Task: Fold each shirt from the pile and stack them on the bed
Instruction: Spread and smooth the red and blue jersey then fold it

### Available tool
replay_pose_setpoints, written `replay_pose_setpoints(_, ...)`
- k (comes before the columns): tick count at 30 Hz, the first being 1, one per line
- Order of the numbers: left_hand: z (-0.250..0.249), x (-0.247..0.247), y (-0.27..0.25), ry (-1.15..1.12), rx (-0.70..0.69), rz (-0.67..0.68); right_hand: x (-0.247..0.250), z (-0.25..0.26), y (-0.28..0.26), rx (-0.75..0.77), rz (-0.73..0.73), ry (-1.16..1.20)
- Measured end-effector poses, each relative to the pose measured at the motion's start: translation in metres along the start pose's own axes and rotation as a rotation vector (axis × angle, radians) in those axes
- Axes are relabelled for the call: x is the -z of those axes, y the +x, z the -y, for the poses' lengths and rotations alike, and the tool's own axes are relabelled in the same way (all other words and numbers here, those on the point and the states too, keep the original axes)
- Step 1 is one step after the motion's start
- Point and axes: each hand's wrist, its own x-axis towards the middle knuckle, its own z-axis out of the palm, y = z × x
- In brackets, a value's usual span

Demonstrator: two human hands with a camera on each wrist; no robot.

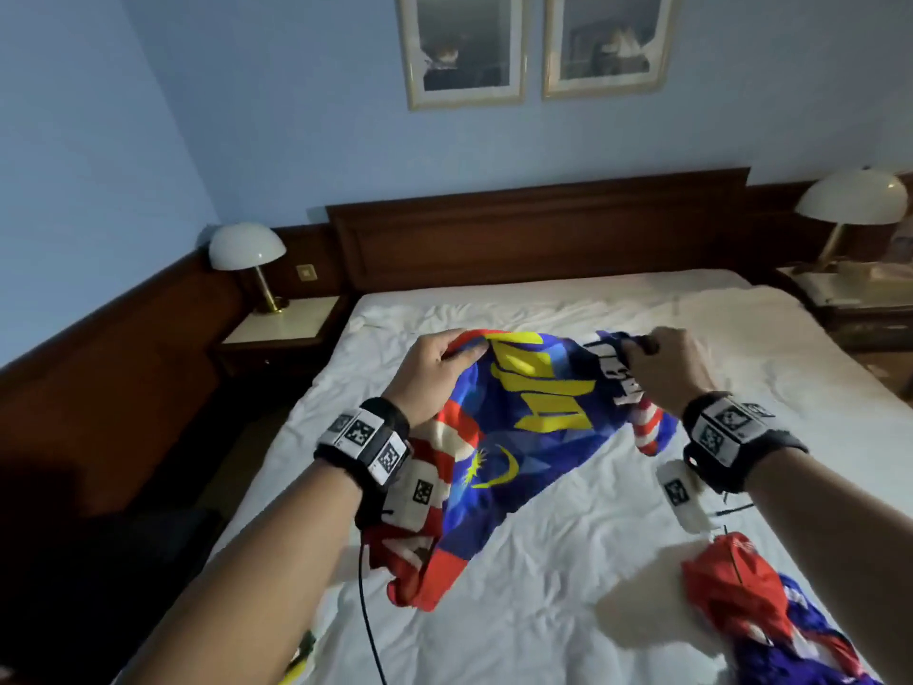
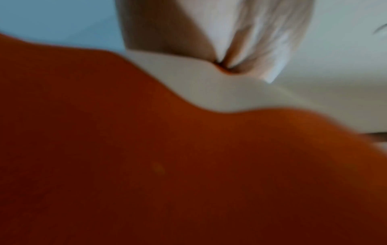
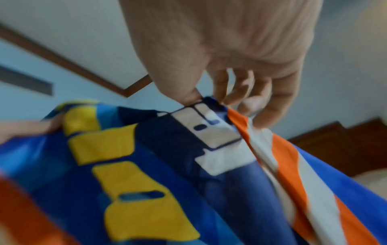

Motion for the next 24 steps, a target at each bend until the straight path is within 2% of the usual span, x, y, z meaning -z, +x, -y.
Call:
replay_pose_setpoints(2, -0.018, 0.0, 0.005, 0.069, -0.039, 0.119, -0.015, 0.004, -0.032, 0.122, 0.034, 0.09)
replay_pose_setpoints(3, -0.026, -0.003, 0.006, 0.143, -0.058, 0.176, -0.023, 0.008, -0.045, 0.189, 0.112, 0.223)
replay_pose_setpoints(5, -0.041, -0.012, 0.006, 0.275, -0.106, 0.284, -0.038, 0.019, -0.069, 0.203, 0.379, 0.473)
replay_pose_setpoints(6, -0.049, -0.014, 0.006, 0.309, -0.114, 0.337, -0.046, 0.02, -0.079, 0.205, 0.503, 0.524)
replay_pose_setpoints(7, -0.056, -0.016, 0.006, 0.335, -0.105, 0.385, -0.054, 0.022, -0.086, 0.221, 0.547, 0.53)
replay_pose_setpoints(9, -0.063, -0.011, 0.006, 0.428, -0.074, 0.455, -0.069, 0.01, -0.087, 0.267, 0.449, 0.44)
replay_pose_setpoints(11, -0.061, 0.001, 0.006, 0.626, -0.045, 0.515, -0.072, -0.007, -0.082, 0.264, 0.355, 0.386)
replay_pose_setpoints(14, -0.044, 0.024, 0.004, 0.806, -0.006, 0.522, -0.065, -0.031, -0.081, 0.266, 0.37, 0.276)
replay_pose_setpoints(16, -0.026, 0.043, 0.001, 0.767, -0.021, 0.423, -0.057, -0.045, -0.086, 0.285, 0.454, 0.142)
replay_pose_setpoints(18, -0.007, 0.062, -0.004, 0.67, -0.052, 0.271, -0.052, -0.063, -0.089, 0.233, 0.521, 0.032)
replay_pose_setpoints(20, 0.007, 0.072, -0.011, 0.642, 0.012, 0.147, -0.048, -0.071, -0.089, 0.179, 0.508, 0.071)
replay_pose_setpoints(21, 0.012, 0.071, -0.015, 0.681, 0.059, 0.135, -0.046, -0.069, -0.087, 0.166, 0.487, 0.121)
replay_pose_setpoints(22, 0.013, 0.064, -0.019, 0.744, 0.101, 0.178, -0.044, -0.06, -0.085, 0.177, 0.459, 0.157)
replay_pose_setpoints(24, 0.006, 0.035, -0.024, 0.81, 0.124, 0.395, -0.041, -0.031, -0.08, 0.259, 0.396, 0.197)
